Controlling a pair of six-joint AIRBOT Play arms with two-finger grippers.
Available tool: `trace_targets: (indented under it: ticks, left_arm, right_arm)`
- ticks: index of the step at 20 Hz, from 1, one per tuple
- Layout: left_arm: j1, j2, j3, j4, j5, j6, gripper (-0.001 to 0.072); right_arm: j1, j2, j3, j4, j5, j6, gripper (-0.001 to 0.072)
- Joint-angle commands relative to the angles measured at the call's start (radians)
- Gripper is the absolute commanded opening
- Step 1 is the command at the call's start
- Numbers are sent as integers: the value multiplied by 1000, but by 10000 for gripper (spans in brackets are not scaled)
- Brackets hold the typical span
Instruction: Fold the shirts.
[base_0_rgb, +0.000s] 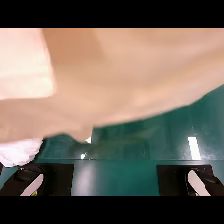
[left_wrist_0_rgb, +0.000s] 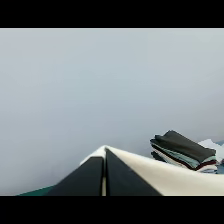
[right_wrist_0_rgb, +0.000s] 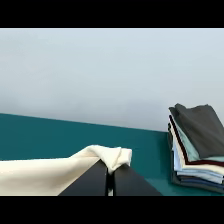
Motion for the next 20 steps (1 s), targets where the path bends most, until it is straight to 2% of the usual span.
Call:
trace_targets:
  ticks: [1,6,9,11,12,14,17,20]
  left_arm:
    - [0,-19,-116,24,-5,-7,22]
    - [0,-163,-408,47,-88,-3,23]
    - [0,-298,-579,47,-75,-2,23]
    - [0,-414,-676,55,-15,14,23]
    - [0,-476,-699,63,31,49,23]
    - [0,-607,-704,98,166,63,23]
    - [0,-749,-665,98,347,76,23]
    - [0,-800,-614,98,400,76,23]
  right_arm:
    - [0,-69,18,-8,89,35,12]
    - [74,-233,-247,-13,156,39,12]
    - [124,-383,-391,-17,147,39,12]
    - [133,-497,-467,-17,113,39,12]
    - [133,-555,-497,-17,72,39,12]
    - [123,-663,-509,-14,-24,39,12]
    - [117,-801,-425,13,-105,38,12]
    - [122,-882,-303,17,-100,38,12]
